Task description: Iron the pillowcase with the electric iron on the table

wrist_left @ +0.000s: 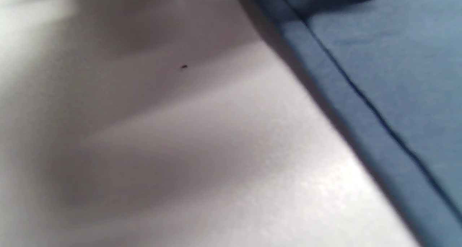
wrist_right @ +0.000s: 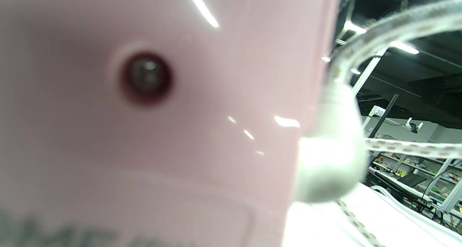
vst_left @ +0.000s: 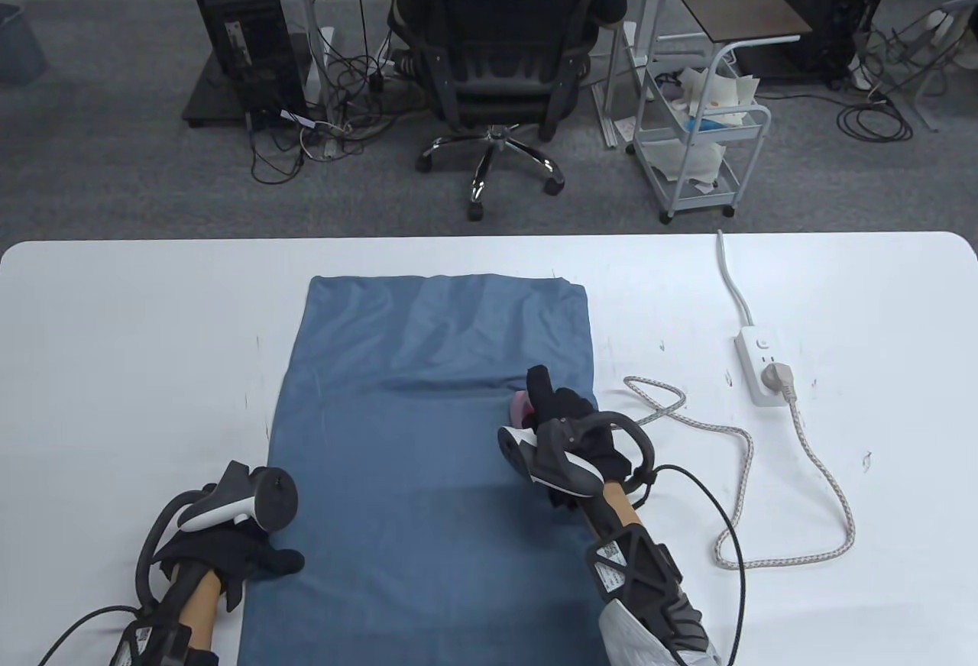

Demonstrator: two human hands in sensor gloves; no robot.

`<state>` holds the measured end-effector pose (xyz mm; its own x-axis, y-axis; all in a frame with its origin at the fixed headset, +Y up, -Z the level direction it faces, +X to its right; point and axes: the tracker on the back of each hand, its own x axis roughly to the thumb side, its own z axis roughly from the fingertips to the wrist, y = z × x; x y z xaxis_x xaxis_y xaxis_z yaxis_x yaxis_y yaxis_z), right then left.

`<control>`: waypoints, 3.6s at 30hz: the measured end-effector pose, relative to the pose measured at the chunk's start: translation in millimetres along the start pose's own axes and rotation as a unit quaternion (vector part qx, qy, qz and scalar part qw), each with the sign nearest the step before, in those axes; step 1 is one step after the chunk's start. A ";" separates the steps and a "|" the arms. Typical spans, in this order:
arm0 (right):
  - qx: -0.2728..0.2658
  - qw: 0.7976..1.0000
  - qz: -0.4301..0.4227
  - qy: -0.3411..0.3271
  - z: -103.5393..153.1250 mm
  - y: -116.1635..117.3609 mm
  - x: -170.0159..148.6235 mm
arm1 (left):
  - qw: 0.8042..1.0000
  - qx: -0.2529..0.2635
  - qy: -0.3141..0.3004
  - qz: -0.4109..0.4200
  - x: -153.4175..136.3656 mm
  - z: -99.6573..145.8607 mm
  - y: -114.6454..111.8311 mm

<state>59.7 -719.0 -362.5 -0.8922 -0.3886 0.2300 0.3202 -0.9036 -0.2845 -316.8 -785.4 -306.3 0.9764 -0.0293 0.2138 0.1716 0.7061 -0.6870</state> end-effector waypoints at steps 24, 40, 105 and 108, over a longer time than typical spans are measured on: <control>0.015 0.999 0.003 -0.038 24.2 10.4 -37.2 | 1.000 -0.003 -0.015 -0.007 -0.8 -2.5 2.2; 0.019 0.997 -0.060 -0.036 8.6 26.6 -65.5 | 0.987 0.039 -0.126 -0.087 67.2 -47.1 100.4; -0.058 0.982 -0.083 -0.162 -41.1 15.5 19.6 | 0.992 -0.046 -0.100 -0.065 24.1 -15.7 3.2; -0.036 0.973 -0.138 -0.180 -39.2 11.6 18.2 | 0.994 -0.025 -0.081 -0.066 23.6 -13.3 8.7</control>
<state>34.7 -729.6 -398.1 -0.7677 -0.1832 0.6141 0.0504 -0.9726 -0.2271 -290.5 -789.4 -316.5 0.9117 -0.0033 0.4108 0.3081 0.6668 -0.6786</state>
